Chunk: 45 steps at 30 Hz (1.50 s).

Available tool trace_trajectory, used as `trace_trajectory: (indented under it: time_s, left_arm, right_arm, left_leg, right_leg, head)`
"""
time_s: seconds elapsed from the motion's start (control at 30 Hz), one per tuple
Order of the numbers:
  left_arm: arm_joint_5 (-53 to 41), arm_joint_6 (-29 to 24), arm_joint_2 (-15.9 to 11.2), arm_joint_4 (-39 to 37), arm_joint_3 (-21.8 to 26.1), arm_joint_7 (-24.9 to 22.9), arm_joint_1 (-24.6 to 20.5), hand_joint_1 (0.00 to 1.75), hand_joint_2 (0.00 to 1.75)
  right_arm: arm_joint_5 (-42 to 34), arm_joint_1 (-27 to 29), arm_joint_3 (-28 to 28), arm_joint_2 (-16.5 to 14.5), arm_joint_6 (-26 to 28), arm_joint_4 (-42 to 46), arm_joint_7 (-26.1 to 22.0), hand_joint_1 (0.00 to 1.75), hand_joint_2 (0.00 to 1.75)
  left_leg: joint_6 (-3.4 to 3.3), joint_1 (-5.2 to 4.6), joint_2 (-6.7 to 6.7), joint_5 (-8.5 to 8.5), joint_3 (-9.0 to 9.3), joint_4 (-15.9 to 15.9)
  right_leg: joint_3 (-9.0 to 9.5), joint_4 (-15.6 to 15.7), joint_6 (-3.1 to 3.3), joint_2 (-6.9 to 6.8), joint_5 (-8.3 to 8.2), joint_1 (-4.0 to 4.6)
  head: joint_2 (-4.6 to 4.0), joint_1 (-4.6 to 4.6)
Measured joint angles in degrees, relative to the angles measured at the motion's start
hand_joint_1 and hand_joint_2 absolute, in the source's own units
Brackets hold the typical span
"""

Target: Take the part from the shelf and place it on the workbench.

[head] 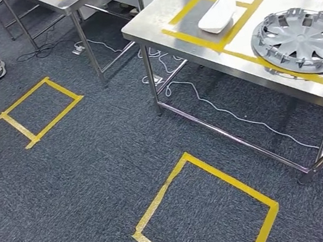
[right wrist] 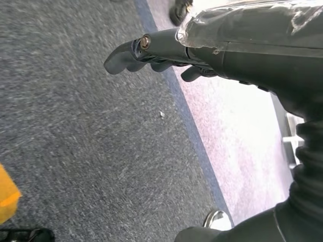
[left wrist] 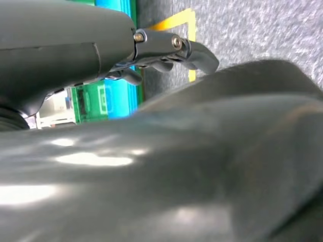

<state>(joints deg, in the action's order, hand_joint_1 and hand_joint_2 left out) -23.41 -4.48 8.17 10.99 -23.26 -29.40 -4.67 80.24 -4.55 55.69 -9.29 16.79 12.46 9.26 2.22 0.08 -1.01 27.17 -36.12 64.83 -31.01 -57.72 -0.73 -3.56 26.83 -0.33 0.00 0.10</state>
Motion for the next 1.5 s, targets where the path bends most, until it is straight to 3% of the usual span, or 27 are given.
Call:
trace_trajectory:
  time_s: [0.07,0.1,0.17,0.2,0.27,0.33,0.4,0.43,0.47,0.53,0.6,0.63,0.7,0.77,0.83,0.87,0.93,1.0,1.03,1.07,1.13,1.2,1.27,1.33,1.4,1.43,1.5]
  left_arm:
    - [0.43,-0.33,-0.01,0.0,0.33,-0.04,0.06,0.0,0.0]
    - [0.61,-0.53,-0.01,-0.01,0.58,-0.07,0.14,0.0,0.0]
    - [0.87,-0.82,-0.02,-0.02,1.03,-0.08,0.41,0.0,0.0]
    - [0.96,-0.93,-0.03,-0.03,1.15,-0.08,0.56,0.0,0.0]
    - [1.05,-1.09,-0.02,-0.04,1.35,-0.08,0.59,0.0,0.0]
    - [1.08,-1.19,-0.01,-0.04,1.55,-0.08,0.5,0.0,0.0]
    - [1.09,-1.24,-0.01,-0.04,1.82,-0.09,0.53,0.0,0.0]
    - [1.1,-1.26,-0.01,-0.05,2.0,-0.09,0.56,0.0,0.0]
    - [1.1,-1.27,0.0,-0.05,2.17,-0.09,0.56,0.0,0.0]
    - [1.11,-1.28,0.01,-0.05,2.37,-0.09,0.46,0.0,0.0]
    - [1.12,-1.31,-0.01,-0.05,2.46,-0.09,0.33,0.0,0.0]
    - [1.14,-1.33,-0.02,-0.06,2.48,-0.09,0.32,0.0,0.0]
    - [1.17,-1.44,-0.02,-0.09,2.51,-0.09,0.37,0.0,0.0]
    - [1.2,-1.62,-0.02,-0.13,2.54,-0.2,0.32,0.0,0.0]
    - [1.21,-1.77,-0.04,-0.13,2.56,-0.33,0.22,0.0,0.0]
    - [1.21,-1.81,-0.07,-0.13,2.59,-0.34,0.16,0.0,0.0]
    - [1.21,-1.88,-0.08,-0.13,2.67,-0.35,0.1,0.0,0.0]
    - [1.21,-1.89,-0.09,-0.13,2.78,-0.37,0.12,0.0,0.0]
    - [1.21,-1.9,-0.1,-0.13,2.82,-0.39,0.17,0.0,0.0]
    - [1.21,-1.9,-0.1,-0.13,2.85,-0.4,0.18,0.0,0.0]
    - [1.2,-1.9,-0.13,-0.14,2.86,-0.42,0.35,0.0,0.0]
    - [1.19,-1.91,-0.16,-0.16,2.87,-0.42,0.67,0.0,0.0]
    - [1.19,-1.91,-0.21,-0.17,2.88,-0.42,0.78,0.0,0.0]
    - [1.19,-1.89,-0.2,-0.17,2.89,-0.42,0.63,0.0,0.0]
    - [1.19,-1.81,-0.2,-0.17,2.9,-0.42,0.62,0.0,0.0]
    - [1.19,-1.76,-0.23,-0.17,2.91,-0.42,0.66,0.0,0.0]
    - [1.19,-1.67,-0.27,-0.17,2.93,-0.42,0.64,0.0,0.0]
  right_arm:
    - [0.01,-0.09,0.0,0.0,0.0,0.0,-0.01,0.0,1.75]
    - [0.01,-0.09,0.0,0.0,0.01,0.0,-0.01,0.0,1.75]
    - [0.03,-0.11,0.0,0.0,0.02,0.0,-0.01,0.0,1.75]
    - [0.04,-0.17,0.0,0.0,0.02,0.0,-0.01,0.0,1.75]
    - [0.08,-0.21,0.0,0.0,0.03,0.0,-0.01,0.0,1.75]
    - [0.1,-0.12,0.0,0.0,0.04,0.0,-0.01,0.0,1.75]
    - [0.1,0.04,0.0,0.0,0.03,0.0,0.0,0.0,1.75]
    - [0.1,0.11,0.0,0.0,0.03,0.0,0.01,0.0,1.75]
    - [0.1,0.13,0.0,0.0,0.02,0.0,0.02,0.0,1.75]
    - [0.1,0.12,0.0,-0.01,0.03,-0.01,0.03,0.0,1.75]
    - [0.11,0.1,0.0,-0.04,0.02,-0.03,-0.02,0.0,1.75]
    - [0.11,0.1,0.0,-0.04,0.01,-0.04,-0.03,0.0,1.75]
    - [0.14,0.07,0.02,-0.03,0.01,-0.04,0.02,0.0,1.75]
    - [0.19,0.02,0.04,-0.02,0.03,-0.04,0.04,0.0,1.75]
    - [0.21,0.11,0.04,-0.02,0.05,-0.04,0.03,0.0,1.75]
    - [0.21,0.22,0.06,-0.01,0.05,-0.04,0.05,0.0,1.75]
    - [0.21,0.29,0.13,0.02,0.02,-0.04,0.09,0.0,1.75]
    - [0.2,0.14,0.17,0.02,-0.13,-0.04,0.1,0.0,1.75]
    - [0.2,0.06,0.17,0.02,-0.21,-0.04,0.1,0.0,1.75]
    - [0.19,0.03,0.19,0.02,-0.28,-0.04,0.1,0.0,1.75]
    - [0.19,-0.02,0.22,0.02,-0.37,-0.04,0.1,0.0,1.75]
    - [0.19,-0.19,0.26,0.02,-0.44,-0.04,0.1,0.0,1.75]
    - [0.19,-0.3,0.27,0.02,-0.47,-0.04,0.1,0.0,1.75]
    - [0.19,-0.21,0.32,0.02,-0.49,-0.04,0.1,0.0,1.75]
    - [0.19,-0.01,0.4,0.02,-0.56,-0.04,0.1,0.0,1.75]
    - [0.19,0.07,0.46,0.02,-0.6,-0.04,0.1,0.0,1.75]
    - [0.19,0.11,0.59,0.02,-0.63,-0.04,0.11,0.0,1.75]
  left_leg:
    - [-0.41,-0.36,-2.5,-1.92,3.3,-6.44]
    - [-0.7,-0.53,-3.22,-1.97,3.85,-7.81]
    - [-1.48,-0.65,-2.28,-1.9,3.66,-8.22]
    - [-1.78,-0.58,-1.64,-2.0,3.6,-8.3]
    - [-2.46,-0.35,-0.31,-2.27,3.58,-8.42]
    - [-2.86,-0.28,1.05,-2.4,3.51,-8.42]
    - [-2.94,-0.3,2.54,-2.46,3.49,-8.4]
    - [-2.93,-0.29,3.3,-2.48,3.53,-8.38]
    - [-2.85,-0.24,4.1,-2.52,3.6,-8.37]
    - [-2.46,-0.23,5.62,-2.56,3.6,-8.22]
    - [-1.77,-0.24,6.88,-2.74,3.19,-8.08]
    - [-1.36,-0.18,7.46,-2.93,2.91,-8.1]
    - [-0.62,0.09,7.88,-3.17,2.49,-8.19]
    - [-0.14,0.02,5.61,-1.47,1.28,-5.81]
    - [0.15,-0.11,2.75,2.34,-1.82,0.99]
    - [0.27,-0.11,2.18,3.96,-3.48,4.69]
    - [0.3,-0.11,1.7,4.4,-4.5,7.65]
    - [0.05,-0.17,0.76,1.26,-1.43,2.69]
    - [-0.14,-0.34,-0.65,-0.3,0.78,-1.19]
    - [-0.45,-0.56,-1.88,-1.26,2.65,-4.69]
    - [-1.09,-0.96,-3.23,-1.58,4.12,-8.04]
    - [-1.76,-0.93,-2.06,-1.66,3.97,-8.38]
    - [-2.37,-0.65,-0.77,-1.93,4.01,-8.58]
    - [-2.79,-0.45,0.52,-2.1,4.0,-8.64]
    - [-2.94,-0.43,1.98,-2.15,3.98,-8.62]
    - [-2.92,-0.41,2.75,-2.17,4.01,-8.61]
    - [-2.74,-0.28,4.44,-2.2,4.13,-8.54]
  right_leg:
    - [0.11,-0.2,-0.49,-0.98,0.29,0.38]
    - [0.13,-0.25,-0.73,-1.5,0.4,0.58]
    - [0.32,-0.25,-1.24,-2.78,0.63,0.75]
    - [0.28,-0.64,-1.55,-2.64,1.03,0.67]
    - [-1.04,-4.41,-2.12,-0.22,3.48,0.43]
    - [-4.39,-11.96,-2.3,2.61,7.22,0.29]
    - [-7.06,-17.13,-2.27,3.32,8.71,0.29]
    - [-7.14,-16.84,-2.21,3.42,7.85,0.27]
    - [-6.12,-14.25,-2.15,3.69,5.95,0.19]
    - [-2.64,-6.11,-2.19,6.21,1.94,-0.29]
    - [-0.59,-1.4,-2.12,8.65,0.48,-0.71]
    - [-0.5,-1.06,-1.89,8.89,0.6,-0.68]
    - [-0.51,-0.94,-1.08,7.56,0.25,-0.48]
    - [-0.46,-0.6,-0.26,6.12,-0.08,-0.41]
    - [-0.53,-0.49,0.18,4.49,-0.12,-0.2]
    - [-0.59,-0.49,0.28,3.56,-0.09,-0.08]
    - [-0.63,-0.5,0.37,1.74,-0.03,0.1]
    - [-0.52,-0.5,0.34,0.29,0.03,0.18]
    - [-0.44,-0.53,0.22,-0.29,0.11,0.29]
    - [-0.42,-0.63,0.01,-0.81,0.24,0.43]
    - [-0.39,-0.73,-0.48,-1.96,0.43,0.75]
    - [-0.28,-0.73,-1.03,-2.84,0.64,0.72]
    - [-0.99,-2.75,-1.67,-0.84,2.1,0.41]
    - [-3.92,-9.32,-2.13,2.22,5.5,0.16]
    - [-7.35,-16.21,-2.36,3.19,7.98,0.12]
    - [-8.01,-17.17,-2.42,3.3,7.7,0.1]
    - [-6.14,-12.61,-2.48,3.83,4.2,-0.09]
  head:
    - [0.0,-0.05]
    - [-0.01,-0.01]
    - [-0.01,0.14]
    - [-0.01,0.21]
    - [-0.01,0.39]
    - [-0.01,0.58]
    - [-0.01,0.59]
    - [-0.01,0.58]
    - [-0.02,0.58]
    - [-0.01,0.63]
    - [-0.02,0.65]
    - [-0.02,0.64]
    - [-0.02,0.63]
    - [-0.02,0.35]
    - [-0.01,0.05]
    - [-0.02,0.03]
    - [-0.02,0.03]
    - [-0.02,0.03]
    - [-0.02,0.02]
    - [-0.02,-0.06]
    - [-0.02,-0.04]
    - [-0.01,0.04]
    - [-0.01,0.21]
    - [-0.01,0.48]
    - [-0.01,0.61]
    - [-0.02,0.64]
    - [-0.02,0.64]
